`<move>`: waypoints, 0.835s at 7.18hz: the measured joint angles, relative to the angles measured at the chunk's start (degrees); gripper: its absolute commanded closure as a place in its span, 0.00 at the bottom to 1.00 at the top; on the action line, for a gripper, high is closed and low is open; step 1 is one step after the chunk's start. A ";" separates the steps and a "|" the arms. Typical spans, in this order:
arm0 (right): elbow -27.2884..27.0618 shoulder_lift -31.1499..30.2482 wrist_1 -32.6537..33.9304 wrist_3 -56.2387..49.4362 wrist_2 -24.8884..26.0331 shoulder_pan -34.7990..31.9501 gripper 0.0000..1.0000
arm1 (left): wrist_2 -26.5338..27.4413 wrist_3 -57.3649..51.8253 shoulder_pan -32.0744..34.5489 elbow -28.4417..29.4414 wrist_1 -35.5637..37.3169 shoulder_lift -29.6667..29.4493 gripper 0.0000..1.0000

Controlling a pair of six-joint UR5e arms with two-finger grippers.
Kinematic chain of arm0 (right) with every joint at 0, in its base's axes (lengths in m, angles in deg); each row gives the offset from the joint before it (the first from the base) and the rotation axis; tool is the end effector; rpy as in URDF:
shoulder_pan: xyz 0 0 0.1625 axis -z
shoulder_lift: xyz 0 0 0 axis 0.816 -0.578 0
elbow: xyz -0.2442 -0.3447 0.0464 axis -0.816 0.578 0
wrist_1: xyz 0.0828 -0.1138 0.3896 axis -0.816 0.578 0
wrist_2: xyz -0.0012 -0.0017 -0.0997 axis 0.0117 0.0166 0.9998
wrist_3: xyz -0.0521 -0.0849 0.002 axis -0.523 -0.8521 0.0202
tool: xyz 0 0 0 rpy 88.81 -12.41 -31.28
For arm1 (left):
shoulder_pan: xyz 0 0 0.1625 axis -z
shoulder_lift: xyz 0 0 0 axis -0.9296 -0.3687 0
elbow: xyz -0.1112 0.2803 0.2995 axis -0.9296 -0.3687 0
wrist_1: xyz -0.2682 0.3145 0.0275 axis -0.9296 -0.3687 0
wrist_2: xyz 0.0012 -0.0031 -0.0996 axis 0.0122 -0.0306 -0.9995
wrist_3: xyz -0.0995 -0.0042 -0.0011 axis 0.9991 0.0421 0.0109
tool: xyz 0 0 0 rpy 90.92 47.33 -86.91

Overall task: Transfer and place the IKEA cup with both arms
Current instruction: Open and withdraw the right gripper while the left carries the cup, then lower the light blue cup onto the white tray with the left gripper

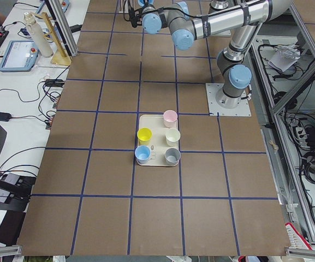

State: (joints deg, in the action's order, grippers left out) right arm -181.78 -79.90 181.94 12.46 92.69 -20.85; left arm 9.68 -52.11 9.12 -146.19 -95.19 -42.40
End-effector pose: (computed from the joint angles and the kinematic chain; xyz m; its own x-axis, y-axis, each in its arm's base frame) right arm 0.1008 -0.5395 0.4360 0.0396 0.5622 -0.8260 0.2537 0.7939 0.5525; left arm -0.1179 -0.4867 0.4338 -0.4434 -0.2306 0.8662 -0.1892 0.9686 0.1610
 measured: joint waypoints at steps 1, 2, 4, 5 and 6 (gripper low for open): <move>0.82 -0.91 0.05 0.09 6.65 1.02 0.00 | 11.17 0.08 -1.08 1.50 0.77 -0.22 1.00; 1.60 -2.51 -0.14 0.16 13.74 1.24 0.00 | 23.19 -0.42 -1.74 2.97 2.63 -0.93 1.00; 2.11 -7.62 -0.80 0.31 29.61 0.65 0.00 | 46.32 -9.30 -3.49 3.69 7.75 -2.88 1.00; 2.19 -9.58 -0.90 0.34 37.36 -0.50 0.00 | 52.23 -15.70 -7.21 3.09 11.18 -4.33 1.00; 2.46 -10.67 -0.91 0.13 46.12 -2.48 0.00 | 54.57 -22.79 -12.01 2.03 14.97 -6.48 1.00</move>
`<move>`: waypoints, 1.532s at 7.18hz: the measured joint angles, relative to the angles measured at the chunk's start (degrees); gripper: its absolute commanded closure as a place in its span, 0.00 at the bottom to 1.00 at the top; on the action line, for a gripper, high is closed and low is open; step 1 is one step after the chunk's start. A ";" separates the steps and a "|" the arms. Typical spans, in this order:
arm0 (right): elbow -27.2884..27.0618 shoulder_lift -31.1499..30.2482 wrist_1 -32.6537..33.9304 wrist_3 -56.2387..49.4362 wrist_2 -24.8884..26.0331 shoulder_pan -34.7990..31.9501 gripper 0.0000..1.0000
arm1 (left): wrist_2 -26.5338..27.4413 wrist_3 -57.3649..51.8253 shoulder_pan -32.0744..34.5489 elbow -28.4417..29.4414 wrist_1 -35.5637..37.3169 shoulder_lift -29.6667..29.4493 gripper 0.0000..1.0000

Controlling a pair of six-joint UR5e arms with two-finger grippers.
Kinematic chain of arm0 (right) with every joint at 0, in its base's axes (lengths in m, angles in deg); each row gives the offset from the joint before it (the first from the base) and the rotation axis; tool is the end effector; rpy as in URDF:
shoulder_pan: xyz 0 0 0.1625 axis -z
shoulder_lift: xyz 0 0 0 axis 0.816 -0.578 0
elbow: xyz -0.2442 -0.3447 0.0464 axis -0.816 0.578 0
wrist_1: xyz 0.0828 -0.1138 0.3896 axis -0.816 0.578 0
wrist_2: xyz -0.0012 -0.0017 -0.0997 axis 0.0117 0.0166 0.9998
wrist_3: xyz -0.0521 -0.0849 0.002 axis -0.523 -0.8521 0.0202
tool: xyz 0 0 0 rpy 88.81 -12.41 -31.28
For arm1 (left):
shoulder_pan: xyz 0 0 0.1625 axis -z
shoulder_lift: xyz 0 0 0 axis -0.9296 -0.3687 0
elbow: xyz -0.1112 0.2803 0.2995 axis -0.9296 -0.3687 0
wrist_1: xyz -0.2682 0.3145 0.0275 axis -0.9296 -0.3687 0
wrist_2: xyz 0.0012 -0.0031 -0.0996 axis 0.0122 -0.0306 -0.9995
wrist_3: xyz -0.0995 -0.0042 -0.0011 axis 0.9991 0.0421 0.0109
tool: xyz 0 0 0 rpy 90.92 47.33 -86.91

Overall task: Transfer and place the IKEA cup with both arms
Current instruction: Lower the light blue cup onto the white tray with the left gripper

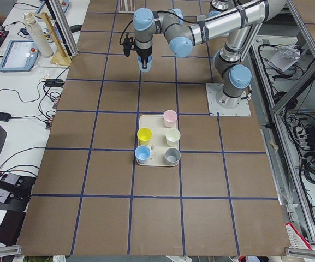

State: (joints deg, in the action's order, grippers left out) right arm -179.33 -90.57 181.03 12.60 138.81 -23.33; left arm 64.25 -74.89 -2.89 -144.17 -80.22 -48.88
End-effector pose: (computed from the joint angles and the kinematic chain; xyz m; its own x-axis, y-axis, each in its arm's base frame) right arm 0.0974 -0.4747 0.4749 -0.6227 0.5311 -0.5747 0.5202 0.8296 0.2029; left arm 0.0757 -0.5145 0.3702 -0.9934 0.0218 0.1127 0.0188 0.9994 -0.0276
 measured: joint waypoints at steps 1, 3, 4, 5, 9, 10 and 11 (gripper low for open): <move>0.54 -0.40 -0.02 -0.83 9.99 -2.44 0.00 | 0.81 -6.44 -3.92 -1.07 2.86 -2.60 1.00; 1.12 -0.44 -0.13 -9.30 28.34 -6.24 0.00 | 1.17 -15.61 -8.52 -1.51 7.29 -8.14 1.00; 1.16 -0.96 -0.76 -15.10 33.30 -6.94 0.00 | 1.38 -19.29 -10.14 -1.43 9.50 -10.55 1.00; 1.17 -2.02 -2.46 -18.68 36.10 -7.38 0.00 | 1.36 -21.70 -11.89 -1.65 11.57 -12.60 1.00; 1.37 -2.41 -6.98 -21.22 37.28 -10.87 0.00 | 1.39 -23.01 -13.76 -2.11 12.33 -15.15 1.00; 1.50 -1.82 -7.14 -21.27 37.30 -11.30 0.00 | 1.40 -22.99 -13.78 -2.32 12.16 -15.14 1.00; 1.57 -1.45 -7.23 -21.30 37.32 -11.44 0.00 | 1.37 -22.95 -13.79 -2.45 12.16 -15.23 1.00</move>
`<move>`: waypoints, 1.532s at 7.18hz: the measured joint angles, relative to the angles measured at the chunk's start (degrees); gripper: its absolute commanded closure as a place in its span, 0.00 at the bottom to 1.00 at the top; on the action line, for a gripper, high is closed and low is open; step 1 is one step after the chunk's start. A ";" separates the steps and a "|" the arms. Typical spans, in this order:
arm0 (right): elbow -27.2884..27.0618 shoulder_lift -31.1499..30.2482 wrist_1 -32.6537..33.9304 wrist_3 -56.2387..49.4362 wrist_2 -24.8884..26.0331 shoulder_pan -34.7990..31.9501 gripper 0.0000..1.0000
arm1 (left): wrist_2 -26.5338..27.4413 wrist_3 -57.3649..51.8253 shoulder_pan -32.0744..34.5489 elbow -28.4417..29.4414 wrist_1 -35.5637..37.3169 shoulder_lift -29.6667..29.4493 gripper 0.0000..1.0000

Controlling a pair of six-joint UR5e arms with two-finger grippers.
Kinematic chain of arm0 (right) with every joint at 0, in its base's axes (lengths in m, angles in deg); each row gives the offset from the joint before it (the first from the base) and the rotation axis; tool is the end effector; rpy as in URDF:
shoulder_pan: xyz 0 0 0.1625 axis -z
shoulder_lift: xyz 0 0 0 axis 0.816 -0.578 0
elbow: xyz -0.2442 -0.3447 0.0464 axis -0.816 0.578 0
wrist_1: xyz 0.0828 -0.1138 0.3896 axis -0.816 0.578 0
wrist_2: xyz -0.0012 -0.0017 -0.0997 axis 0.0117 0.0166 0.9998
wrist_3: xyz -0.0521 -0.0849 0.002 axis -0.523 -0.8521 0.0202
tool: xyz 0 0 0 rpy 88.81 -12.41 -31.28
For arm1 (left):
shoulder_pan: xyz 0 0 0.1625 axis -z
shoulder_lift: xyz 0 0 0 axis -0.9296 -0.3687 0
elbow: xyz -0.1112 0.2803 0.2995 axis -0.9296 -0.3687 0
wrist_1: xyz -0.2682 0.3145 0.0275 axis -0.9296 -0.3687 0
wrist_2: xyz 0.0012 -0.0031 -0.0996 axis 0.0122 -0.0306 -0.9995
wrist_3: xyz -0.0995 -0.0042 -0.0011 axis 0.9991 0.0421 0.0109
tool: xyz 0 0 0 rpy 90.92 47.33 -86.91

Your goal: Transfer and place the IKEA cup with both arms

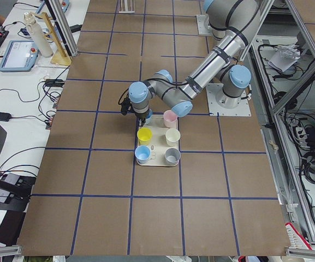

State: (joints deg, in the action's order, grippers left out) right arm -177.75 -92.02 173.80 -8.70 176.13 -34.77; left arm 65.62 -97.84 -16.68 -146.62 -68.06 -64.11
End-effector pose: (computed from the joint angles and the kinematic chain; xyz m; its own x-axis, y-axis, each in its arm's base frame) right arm 0.1294 -0.4303 0.4663 -0.9972 0.0754 -0.0008 0.0754 0.9971 0.0135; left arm 0.2275 -0.5175 0.2306 -0.9737 0.1724 0.1491 0.1762 0.9843 0.0123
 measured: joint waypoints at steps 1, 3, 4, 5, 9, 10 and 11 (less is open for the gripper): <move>0.06 0.04 -0.02 -0.01 0.02 0.05 0.00 | -0.01 0.08 0.01 -0.04 0.01 -0.11 1.00; 0.13 -0.04 -0.56 -0.01 0.36 0.31 0.00 | 0.12 0.29 0.13 -0.06 -0.04 -0.33 1.00; 0.13 -0.09 -1.07 -0.02 0.57 0.31 0.00 | 0.23 0.30 0.15 -0.07 -0.08 -0.48 1.00; 0.11 -0.11 -1.72 0.01 0.70 0.29 0.00 | 0.28 0.30 0.17 -0.07 -0.12 -0.60 1.00; 0.16 -0.15 -3.40 -0.01 0.72 0.25 0.00 | 0.20 0.24 0.17 -0.08 -0.16 -1.27 0.29; 0.16 -0.24 -3.20 -0.01 0.59 0.25 0.00 | 0.11 0.24 0.17 -0.08 -0.16 -1.48 0.29; 0.17 -0.41 -3.05 -0.01 0.64 0.25 0.00 | 0.03 0.26 0.20 0.07 -0.30 -1.67 0.29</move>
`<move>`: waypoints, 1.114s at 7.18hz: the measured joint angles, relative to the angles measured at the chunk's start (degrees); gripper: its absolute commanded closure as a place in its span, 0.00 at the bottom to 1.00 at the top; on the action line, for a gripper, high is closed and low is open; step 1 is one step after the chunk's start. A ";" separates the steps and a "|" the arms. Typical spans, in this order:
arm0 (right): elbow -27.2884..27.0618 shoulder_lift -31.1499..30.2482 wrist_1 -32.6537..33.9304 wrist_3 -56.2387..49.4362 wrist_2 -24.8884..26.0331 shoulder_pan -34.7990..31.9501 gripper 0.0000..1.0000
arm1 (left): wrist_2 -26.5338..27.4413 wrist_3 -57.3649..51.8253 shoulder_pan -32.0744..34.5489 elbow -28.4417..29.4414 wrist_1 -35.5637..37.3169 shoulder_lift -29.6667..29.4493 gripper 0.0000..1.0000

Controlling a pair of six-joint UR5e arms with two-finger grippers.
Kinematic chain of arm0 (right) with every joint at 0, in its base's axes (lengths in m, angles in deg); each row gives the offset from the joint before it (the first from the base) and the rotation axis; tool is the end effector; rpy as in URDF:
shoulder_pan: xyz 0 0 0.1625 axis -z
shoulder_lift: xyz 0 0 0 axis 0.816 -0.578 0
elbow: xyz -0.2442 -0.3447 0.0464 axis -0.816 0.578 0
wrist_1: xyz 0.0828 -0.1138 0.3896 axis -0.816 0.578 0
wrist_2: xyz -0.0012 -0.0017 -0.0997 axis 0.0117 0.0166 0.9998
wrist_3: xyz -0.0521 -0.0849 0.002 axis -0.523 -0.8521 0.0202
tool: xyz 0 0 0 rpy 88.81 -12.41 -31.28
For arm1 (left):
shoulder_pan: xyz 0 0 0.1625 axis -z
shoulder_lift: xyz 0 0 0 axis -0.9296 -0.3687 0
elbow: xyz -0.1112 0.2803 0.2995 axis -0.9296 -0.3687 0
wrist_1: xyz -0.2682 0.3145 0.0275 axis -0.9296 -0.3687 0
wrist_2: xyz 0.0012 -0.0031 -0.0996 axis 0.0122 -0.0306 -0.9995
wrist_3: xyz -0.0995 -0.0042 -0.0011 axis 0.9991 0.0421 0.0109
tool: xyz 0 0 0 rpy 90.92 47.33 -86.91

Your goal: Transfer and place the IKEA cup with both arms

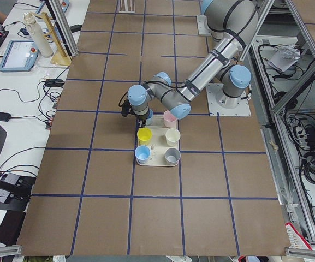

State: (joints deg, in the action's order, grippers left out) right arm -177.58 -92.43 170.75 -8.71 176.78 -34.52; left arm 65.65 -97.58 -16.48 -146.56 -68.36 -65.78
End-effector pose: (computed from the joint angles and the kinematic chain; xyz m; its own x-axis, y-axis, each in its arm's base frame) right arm 0.1265 -0.4235 0.4656 -0.9968 0.0789 0.0134 0.0796 0.9953 0.0557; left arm 0.2266 -0.5194 0.2146 -0.9706 0.1672 0.1731 0.1758 0.9838 0.0356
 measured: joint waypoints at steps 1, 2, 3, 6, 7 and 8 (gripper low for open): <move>-0.03 -0.19 0.04 0.02 0.14 0.01 0.00 | -0.07 0.06 0.01 0.35 -0.92 0.23 0.29; -0.07 -0.24 0.11 0.17 0.18 0.03 0.00 | -0.10 0.28 0.18 1.09 -2.76 1.01 0.29; -0.10 -0.29 0.18 0.39 0.18 0.02 0.00 | -0.13 0.86 0.59 2.54 -5.36 2.05 0.29; -0.12 -0.36 0.28 0.68 0.04 0.03 0.00 | -0.11 5.60 5.00 9.55 -16.08 6.39 0.21; -0.07 -0.37 0.41 0.69 -0.19 0.04 0.00 | -0.03 10.34 9.12 11.10 -17.74 8.72 0.15; -0.07 -0.35 1.24 0.47 -0.28 0.08 0.00 | 0.15 16.33 14.13 12.10 -18.47 11.36 0.10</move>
State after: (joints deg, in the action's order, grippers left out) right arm -177.64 -92.78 171.99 -8.24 176.50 -34.43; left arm 65.80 -81.25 -2.35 -134.45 -86.83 -54.42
